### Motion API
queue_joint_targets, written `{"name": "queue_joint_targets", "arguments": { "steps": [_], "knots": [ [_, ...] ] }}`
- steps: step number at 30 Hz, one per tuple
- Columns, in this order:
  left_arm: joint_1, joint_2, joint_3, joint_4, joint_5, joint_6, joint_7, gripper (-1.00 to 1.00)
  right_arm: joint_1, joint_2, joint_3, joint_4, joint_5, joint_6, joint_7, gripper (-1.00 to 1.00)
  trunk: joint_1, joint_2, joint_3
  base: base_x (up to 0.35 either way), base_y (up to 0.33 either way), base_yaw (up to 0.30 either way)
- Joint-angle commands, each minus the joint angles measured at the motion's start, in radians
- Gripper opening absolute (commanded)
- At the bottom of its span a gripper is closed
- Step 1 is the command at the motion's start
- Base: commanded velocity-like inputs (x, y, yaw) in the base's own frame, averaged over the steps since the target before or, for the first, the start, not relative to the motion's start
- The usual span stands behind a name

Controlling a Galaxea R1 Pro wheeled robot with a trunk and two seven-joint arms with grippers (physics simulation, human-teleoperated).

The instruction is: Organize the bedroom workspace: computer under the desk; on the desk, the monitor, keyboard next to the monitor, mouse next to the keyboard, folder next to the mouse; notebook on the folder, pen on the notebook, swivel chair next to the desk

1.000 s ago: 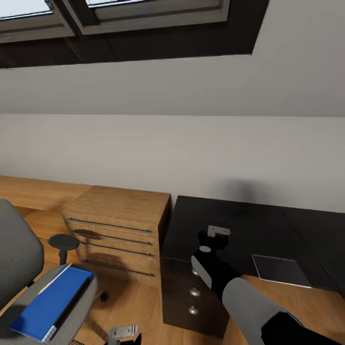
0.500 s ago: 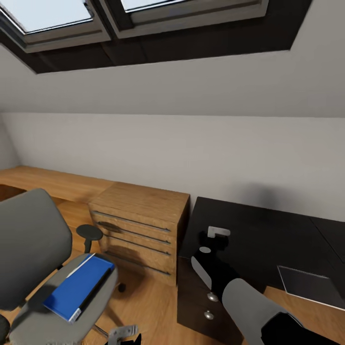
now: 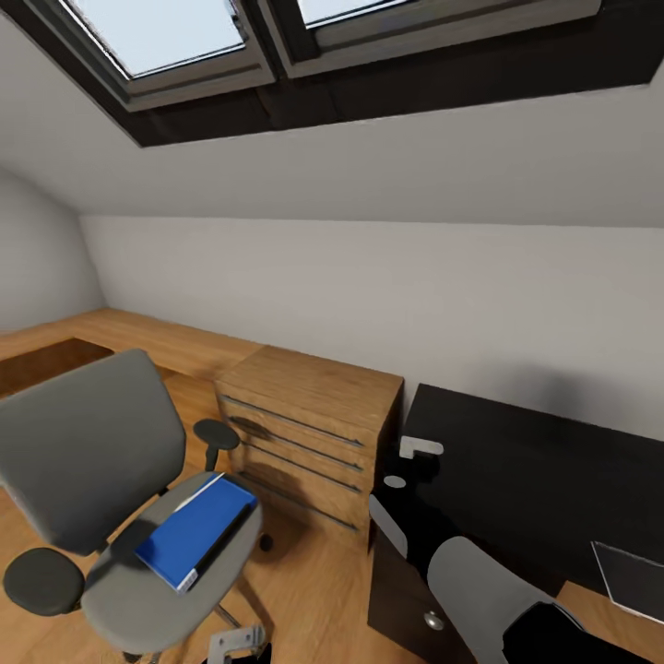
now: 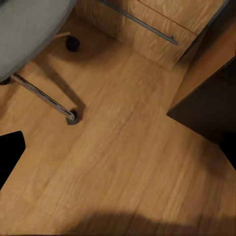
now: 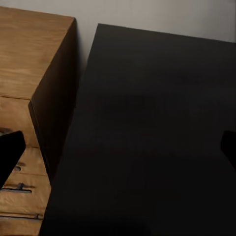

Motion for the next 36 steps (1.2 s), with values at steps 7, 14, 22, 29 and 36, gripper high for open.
{"name": "queue_joint_targets", "arguments": {
  "steps": [7,14,22,29,36],
  "knots": [
    [-0.002,0.001,-0.004,-0.002,0.007,-0.004,0.007,1.0,-0.001,0.0,0.011,0.0,-0.007,-0.002,-0.006,1.0,0.0,-0.001,-0.001,0.0,0.0,0.281],
    [-0.002,0.002,-0.004,-0.001,0.007,-0.004,0.007,1.0,-0.001,0.0,0.013,0.0,-0.007,-0.003,-0.006,1.0,0.0,-0.001,-0.001,0.0,0.0,0.28],
    [-0.002,0.002,-0.002,0.0,0.008,-0.005,0.007,1.0,-0.001,0.0,0.013,0.0,-0.007,-0.002,-0.004,1.0,0.0,-0.001,-0.001,0.0,0.0,0.281],
    [-0.002,0.002,0.0,0.0,0.009,-0.005,0.007,1.0,-0.001,0.0,0.013,0.0,-0.007,-0.001,0.002,1.0,0.0,-0.001,-0.002,-0.138,0.126,0.128],
    [-0.002,0.002,0.001,0.0,0.009,-0.005,0.007,1.0,-0.001,0.0,0.012,0.001,-0.008,0.001,0.033,1.0,0.0,-0.001,-0.002,-0.23,0.242,0.011]
  ]
}}
